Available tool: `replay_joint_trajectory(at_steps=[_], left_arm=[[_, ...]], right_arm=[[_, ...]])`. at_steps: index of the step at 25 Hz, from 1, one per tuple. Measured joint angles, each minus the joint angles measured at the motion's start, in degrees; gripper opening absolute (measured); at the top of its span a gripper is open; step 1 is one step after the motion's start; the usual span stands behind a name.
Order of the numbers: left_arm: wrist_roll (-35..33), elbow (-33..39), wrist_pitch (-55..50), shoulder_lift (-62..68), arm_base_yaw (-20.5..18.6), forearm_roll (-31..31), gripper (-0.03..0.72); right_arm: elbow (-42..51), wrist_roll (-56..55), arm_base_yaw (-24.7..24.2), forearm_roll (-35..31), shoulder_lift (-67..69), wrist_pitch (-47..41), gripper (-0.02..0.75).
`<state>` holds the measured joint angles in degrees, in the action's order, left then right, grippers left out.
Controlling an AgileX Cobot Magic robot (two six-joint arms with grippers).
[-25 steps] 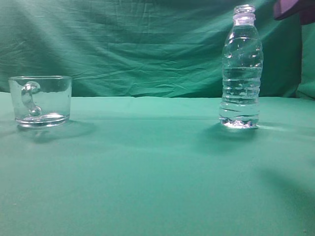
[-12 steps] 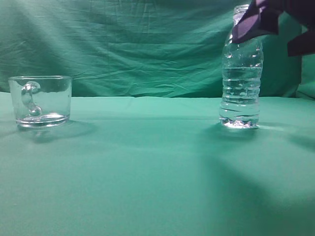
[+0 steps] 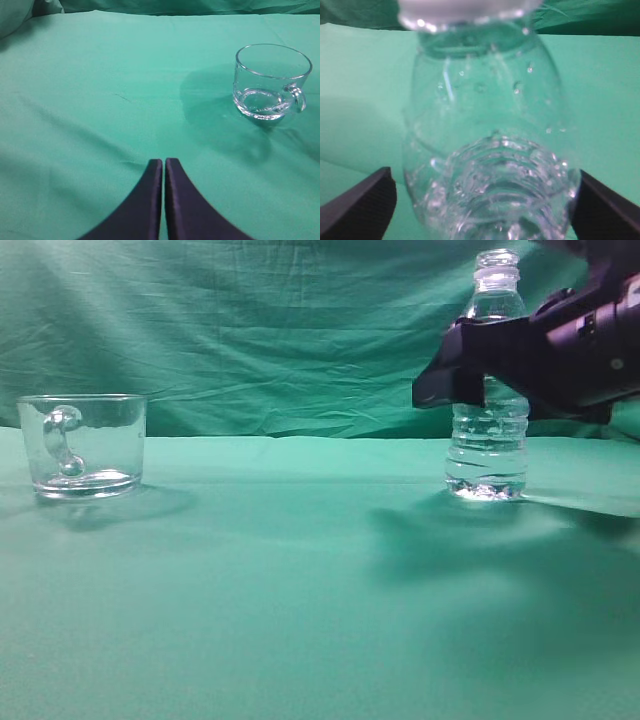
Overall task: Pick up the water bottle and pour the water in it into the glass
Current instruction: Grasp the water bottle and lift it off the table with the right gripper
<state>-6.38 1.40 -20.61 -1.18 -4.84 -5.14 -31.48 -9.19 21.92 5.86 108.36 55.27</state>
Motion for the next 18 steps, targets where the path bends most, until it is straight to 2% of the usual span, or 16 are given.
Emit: replay_joint_trajectory(at_steps=[1,5,6,7,8,11,12,13,14,15,16,18], left_arm=[[0.0,0.0,0.0,0.0,0.0,0.0,0.000],[0.0,0.0,0.0,0.0,0.0,0.0,0.000],[0.0,0.0,0.0,0.0,0.0,0.0,0.000],[0.0,0.0,0.0,0.0,0.0,0.0,0.000],[0.0,0.0,0.0,0.0,0.0,0.0,0.000],[0.0,0.0,0.0,0.0,0.0,0.0,0.000],[0.0,0.0,0.0,0.0,0.0,0.0,0.000],[0.0,0.0,0.0,0.0,0.0,0.0,0.000],[0.0,0.0,0.0,0.0,0.0,0.0,0.000],[0.0,0.0,0.0,0.0,0.0,0.0,0.000],[0.0,0.0,0.0,0.0,0.0,0.0,0.000],[0.0,0.0,0.0,0.0,0.0,0.0,0.000]], right_arm=[[-0.6,0.0,0.0,0.0,1.1,0.6,0.617],[-1.9,0.0,0.0,0.0,3.7,2.0,0.614],[-2.3,0.1,0.0,0.0,4.8,2.9,0.540],[-2.3,0.1,0.0,0.0,5.0,3.3,0.552],[-2.3,0.1,0.0,0.0,5.1,3.4,0.482],[-2.3,0.2,0.0,0.0,5.3,3.8,0.405],[-2.4,0.3,0.0,0.0,5.3,4.1,0.420],[-2.4,0.6,0.0,0.0,5.4,4.1,0.360],[-2.4,1.1,0.0,0.0,5.4,4.1,0.362],[-2.4,1.7,0.0,0.0,5.4,4.1,0.312],[-2.4,2.2,0.0,0.0,5.4,4.1,0.293],[-2.4,2.6,0.0,0.1,5.4,4.1,0.303]])
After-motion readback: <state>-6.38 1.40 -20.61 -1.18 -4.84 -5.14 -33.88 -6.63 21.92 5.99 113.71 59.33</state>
